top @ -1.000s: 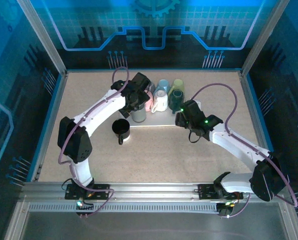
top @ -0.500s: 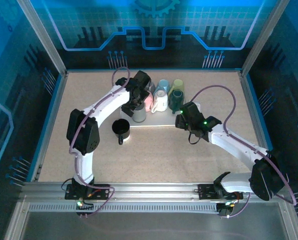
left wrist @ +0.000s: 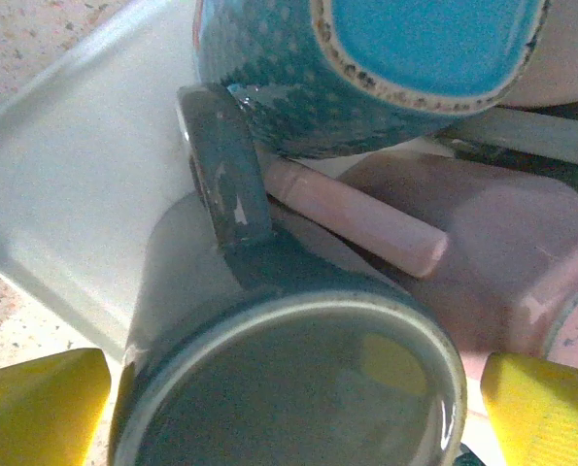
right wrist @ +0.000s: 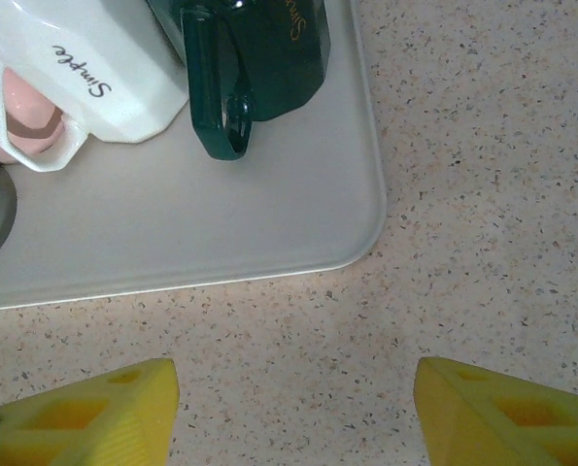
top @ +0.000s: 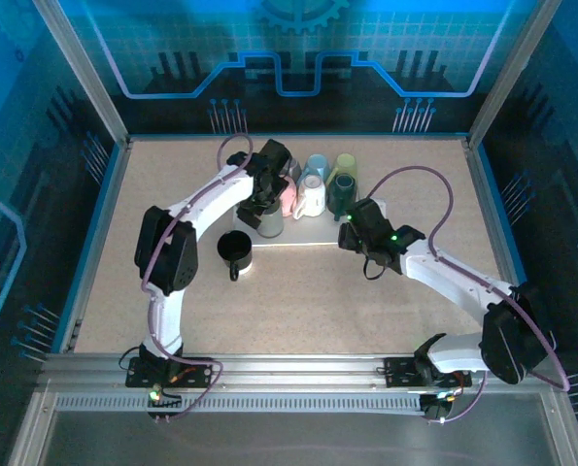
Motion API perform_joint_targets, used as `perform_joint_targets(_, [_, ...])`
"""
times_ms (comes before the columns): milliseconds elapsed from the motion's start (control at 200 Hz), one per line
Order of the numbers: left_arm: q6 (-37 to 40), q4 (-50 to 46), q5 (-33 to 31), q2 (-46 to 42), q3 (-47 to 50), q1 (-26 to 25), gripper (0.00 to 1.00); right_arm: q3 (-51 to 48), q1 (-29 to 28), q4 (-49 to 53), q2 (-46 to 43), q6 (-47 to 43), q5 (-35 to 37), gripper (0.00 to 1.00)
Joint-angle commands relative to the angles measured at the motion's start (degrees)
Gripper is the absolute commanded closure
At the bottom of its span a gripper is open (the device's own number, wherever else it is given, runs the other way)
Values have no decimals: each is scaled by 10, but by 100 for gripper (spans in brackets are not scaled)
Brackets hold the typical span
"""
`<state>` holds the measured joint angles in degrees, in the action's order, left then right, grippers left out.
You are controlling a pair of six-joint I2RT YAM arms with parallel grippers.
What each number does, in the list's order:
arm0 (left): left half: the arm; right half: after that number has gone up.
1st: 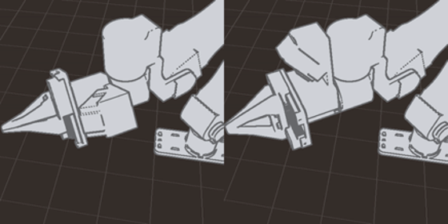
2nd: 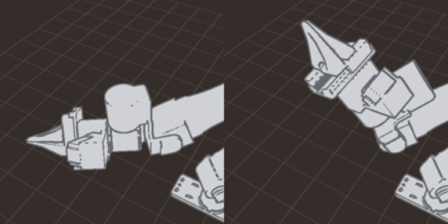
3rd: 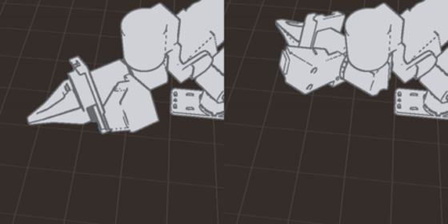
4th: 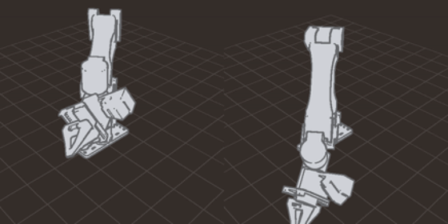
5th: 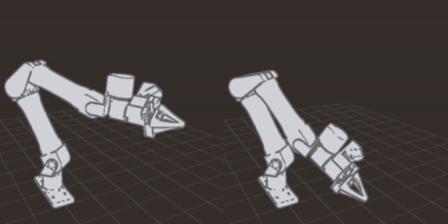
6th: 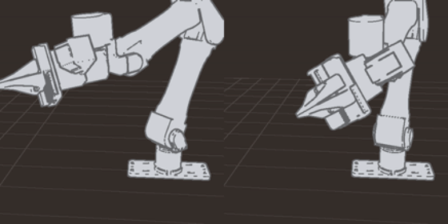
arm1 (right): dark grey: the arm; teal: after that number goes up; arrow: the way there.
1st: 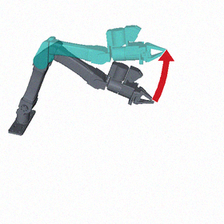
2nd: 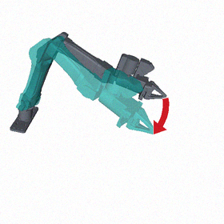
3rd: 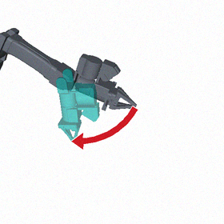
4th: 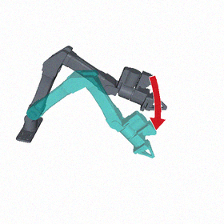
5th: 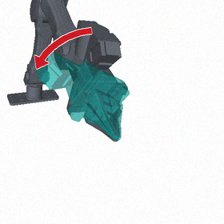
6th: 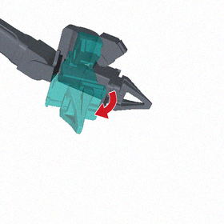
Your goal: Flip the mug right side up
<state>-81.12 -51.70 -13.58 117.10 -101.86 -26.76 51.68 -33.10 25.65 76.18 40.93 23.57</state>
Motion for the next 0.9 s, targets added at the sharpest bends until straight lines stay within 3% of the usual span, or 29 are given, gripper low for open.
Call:
perform_joint_targets(0, [-5,12,10,13,12,9,1,-9,-7,-10,11,-3,1,34])
perform_joint_targets(165, [-5,12,9,21,18,15,2,-10,-6,-10,14,-1,1,34])
perform_joint_targets(610, [1,37,10,-1,60,16,15,-7,-7,-1,16,6,7,35])
perform_joint_targets(750, [13,8,16,19,31,17,14,-1,-9,7,14,6,6,35])
perform_joint_targets(895, [24,10,20,10,21,17,24,5,-11,21,2,2,14,37])
